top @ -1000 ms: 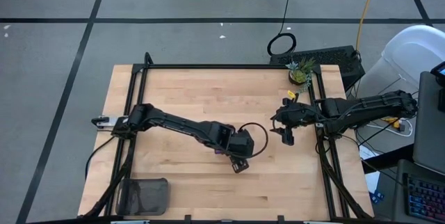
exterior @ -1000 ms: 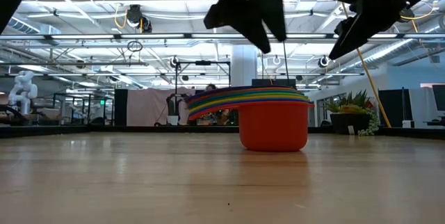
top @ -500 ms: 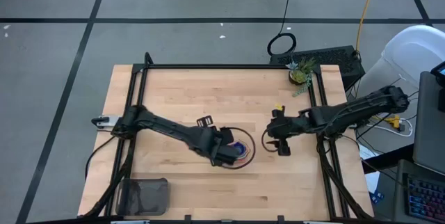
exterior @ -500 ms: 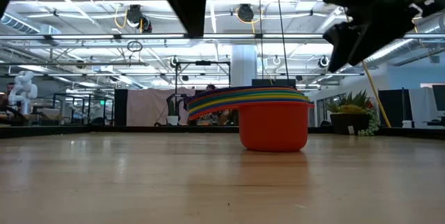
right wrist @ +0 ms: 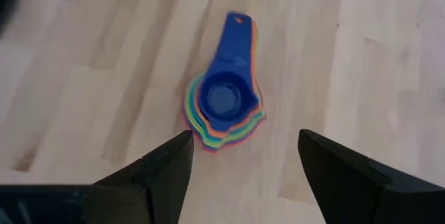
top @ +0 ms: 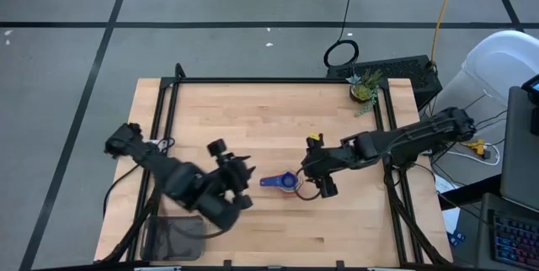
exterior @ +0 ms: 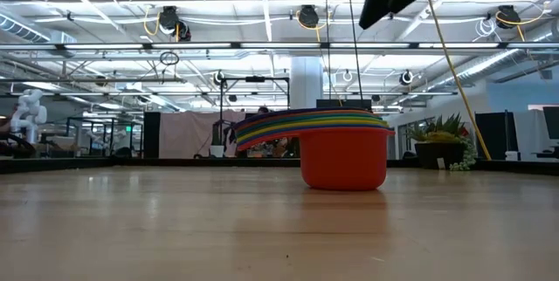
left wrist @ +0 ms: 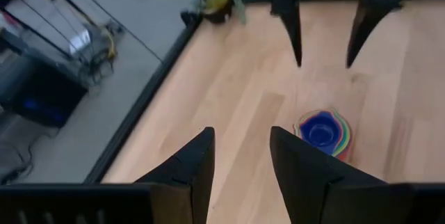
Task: Nest measuring cups in basket
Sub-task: Put the nested measuring cups into the black bin
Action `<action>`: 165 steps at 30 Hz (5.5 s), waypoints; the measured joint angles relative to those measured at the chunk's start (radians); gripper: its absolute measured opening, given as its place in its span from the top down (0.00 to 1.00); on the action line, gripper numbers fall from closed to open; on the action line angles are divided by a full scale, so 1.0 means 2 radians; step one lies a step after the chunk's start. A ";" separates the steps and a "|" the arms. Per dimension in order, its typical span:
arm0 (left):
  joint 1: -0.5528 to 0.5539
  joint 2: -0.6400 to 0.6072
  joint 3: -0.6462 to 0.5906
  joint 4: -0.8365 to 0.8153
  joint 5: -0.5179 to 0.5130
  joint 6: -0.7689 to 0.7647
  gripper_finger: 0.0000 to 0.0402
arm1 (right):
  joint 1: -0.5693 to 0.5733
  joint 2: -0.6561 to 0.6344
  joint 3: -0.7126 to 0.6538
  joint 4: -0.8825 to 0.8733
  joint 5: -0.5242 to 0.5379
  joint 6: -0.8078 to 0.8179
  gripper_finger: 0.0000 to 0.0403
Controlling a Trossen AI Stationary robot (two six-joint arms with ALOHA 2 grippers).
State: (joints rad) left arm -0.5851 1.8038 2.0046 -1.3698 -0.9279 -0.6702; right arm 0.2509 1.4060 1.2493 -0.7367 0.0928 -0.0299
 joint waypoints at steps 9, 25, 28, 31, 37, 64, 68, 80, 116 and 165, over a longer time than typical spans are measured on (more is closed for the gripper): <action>-0.084 -0.127 -0.190 0.013 -0.084 -0.139 0.64 | -0.004 0.019 0.007 0.012 0.006 -0.004 0.37; -0.091 -0.362 -0.597 0.556 -0.067 0.095 0.64 | -0.035 0.142 0.141 -0.099 -0.012 0.009 0.37; -0.086 -0.414 -0.663 0.684 -0.021 0.190 0.64 | -0.036 0.189 0.195 -0.142 -0.011 0.001 0.37; -0.067 -0.465 -0.715 0.783 0.050 0.266 0.64 | -0.036 0.223 0.244 -0.158 -0.015 -0.005 0.37; 0.000 -0.536 -0.771 0.829 0.188 0.312 0.65 | -0.035 0.261 0.312 -0.157 -0.049 0.024 0.37; 0.119 -0.538 -0.787 0.829 0.381 0.312 0.65 | -0.044 0.338 0.336 -0.116 -0.087 0.067 0.37; 0.119 -0.538 -0.787 0.829 0.378 0.319 0.64 | -0.047 0.338 0.336 -0.116 -0.087 0.084 0.37; 0.119 -0.540 -0.787 0.820 0.363 0.326 0.64 | -0.065 0.338 0.307 -0.093 -0.074 0.118 0.37; 0.149 -0.518 -0.786 0.725 0.361 0.212 0.65 | -0.076 0.269 0.286 -0.061 0.011 0.084 0.37; 0.204 0.017 -0.270 0.324 0.465 0.233 0.31 | -0.062 -0.192 -0.177 -0.023 0.058 0.200 0.37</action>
State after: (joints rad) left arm -0.1766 1.8386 1.4654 -0.7216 0.0013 -0.2046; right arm 0.1265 1.0219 0.8948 -0.7823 0.2097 0.3710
